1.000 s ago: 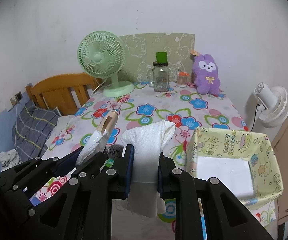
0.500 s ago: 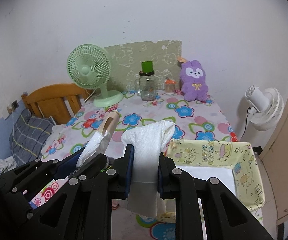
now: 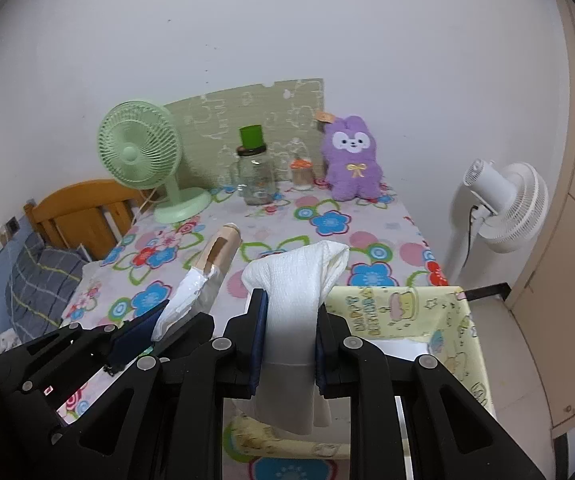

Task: Organize soft objects
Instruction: 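Carry the white cloth and beige rolled item with both tools over the yellow-green box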

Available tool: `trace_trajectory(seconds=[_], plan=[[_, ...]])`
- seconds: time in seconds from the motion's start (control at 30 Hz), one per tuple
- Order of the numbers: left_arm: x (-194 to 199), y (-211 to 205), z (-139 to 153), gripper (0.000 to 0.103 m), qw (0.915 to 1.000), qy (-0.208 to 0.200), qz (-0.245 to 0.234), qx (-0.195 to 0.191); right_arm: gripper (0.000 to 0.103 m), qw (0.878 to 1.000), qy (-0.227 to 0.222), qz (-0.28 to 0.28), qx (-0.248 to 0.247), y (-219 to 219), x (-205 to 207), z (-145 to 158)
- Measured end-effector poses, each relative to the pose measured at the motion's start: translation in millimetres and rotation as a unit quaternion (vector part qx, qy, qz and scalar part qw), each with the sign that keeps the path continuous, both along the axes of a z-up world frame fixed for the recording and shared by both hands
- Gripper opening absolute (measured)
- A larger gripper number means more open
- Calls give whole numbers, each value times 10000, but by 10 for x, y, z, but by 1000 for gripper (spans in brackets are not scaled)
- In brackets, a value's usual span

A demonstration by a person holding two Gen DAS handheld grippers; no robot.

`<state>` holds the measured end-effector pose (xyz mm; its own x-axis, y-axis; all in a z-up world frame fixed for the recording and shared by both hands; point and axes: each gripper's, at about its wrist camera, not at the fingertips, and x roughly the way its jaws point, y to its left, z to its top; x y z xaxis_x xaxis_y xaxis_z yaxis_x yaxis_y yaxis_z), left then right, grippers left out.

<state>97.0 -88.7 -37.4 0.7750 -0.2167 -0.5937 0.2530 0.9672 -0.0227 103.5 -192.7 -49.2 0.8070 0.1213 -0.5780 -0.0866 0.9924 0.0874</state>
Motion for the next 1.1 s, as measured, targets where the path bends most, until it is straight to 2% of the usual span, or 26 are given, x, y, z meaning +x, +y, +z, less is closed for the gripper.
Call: trace_trajectory(seconds=[0.17, 0.57, 1.03, 1.1], plan=[[61, -179, -54, 18, 9998, 90, -167, -78, 23, 9998, 36, -173, -13, -175, 65, -40], [226, -524, -284, 19, 9979, 427, -484, 30, 23, 9983, 361, -452, 33, -518, 218, -299], [396, -705, -614, 21, 9939, 961, -526, 152, 23, 9953, 785, -546, 126, -690, 389, -657], [412, -724, -631, 22, 9935, 990, -533, 160, 27, 9950, 816, -566, 72, -697, 411, -680]])
